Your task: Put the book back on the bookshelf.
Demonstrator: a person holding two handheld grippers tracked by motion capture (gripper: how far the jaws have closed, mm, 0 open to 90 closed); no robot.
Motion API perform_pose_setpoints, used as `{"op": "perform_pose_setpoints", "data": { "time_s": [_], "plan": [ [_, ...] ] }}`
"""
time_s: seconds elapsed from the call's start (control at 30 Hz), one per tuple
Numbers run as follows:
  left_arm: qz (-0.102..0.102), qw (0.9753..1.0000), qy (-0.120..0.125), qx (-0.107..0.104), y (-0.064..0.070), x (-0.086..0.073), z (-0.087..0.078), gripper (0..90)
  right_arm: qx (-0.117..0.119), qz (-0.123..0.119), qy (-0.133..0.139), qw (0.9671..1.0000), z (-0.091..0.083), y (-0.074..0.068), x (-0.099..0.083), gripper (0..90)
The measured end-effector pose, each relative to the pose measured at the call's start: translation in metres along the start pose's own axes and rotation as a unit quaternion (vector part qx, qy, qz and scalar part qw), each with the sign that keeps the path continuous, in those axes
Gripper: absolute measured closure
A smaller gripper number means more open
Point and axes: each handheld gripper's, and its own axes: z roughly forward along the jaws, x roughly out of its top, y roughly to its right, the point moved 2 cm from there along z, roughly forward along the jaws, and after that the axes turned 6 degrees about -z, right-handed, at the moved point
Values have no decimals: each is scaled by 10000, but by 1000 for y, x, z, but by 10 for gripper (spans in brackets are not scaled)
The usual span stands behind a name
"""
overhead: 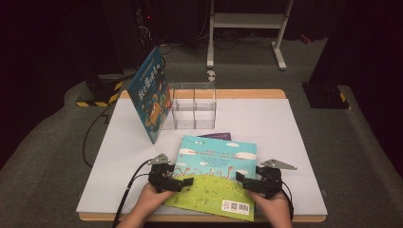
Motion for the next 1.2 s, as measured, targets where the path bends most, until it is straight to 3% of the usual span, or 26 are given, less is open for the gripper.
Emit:
{"op": "perform_pose_setpoints", "data": {
  "time_s": [0.23, 0.43, 0.57, 0.7, 1.2],
  "plan": [
    [28, 10000, 30, -2, 0, 1, -2, 57, 71, 29, -34, 10000, 3, 3, 0, 117],
    [19, 10000, -1, 17, -2, 1, -5, 85, 262, 275, -36, 9993, 4, 9, -2, 110],
    [66, 9999, 31, 95, -2, 0, -7, 86, 223, 190, -24, 9996, 3, 8, -1, 115],
    [50, 9999, 18, 103, -2, 0, -6, 86, 16, -65, 18, 10000, 1, 0, 2, 142],
    [79, 9999, 56, 123, -1, -1, -7, 89, 25, -16, 0, 10000, 0, 2, 4, 177]
  ]
}}
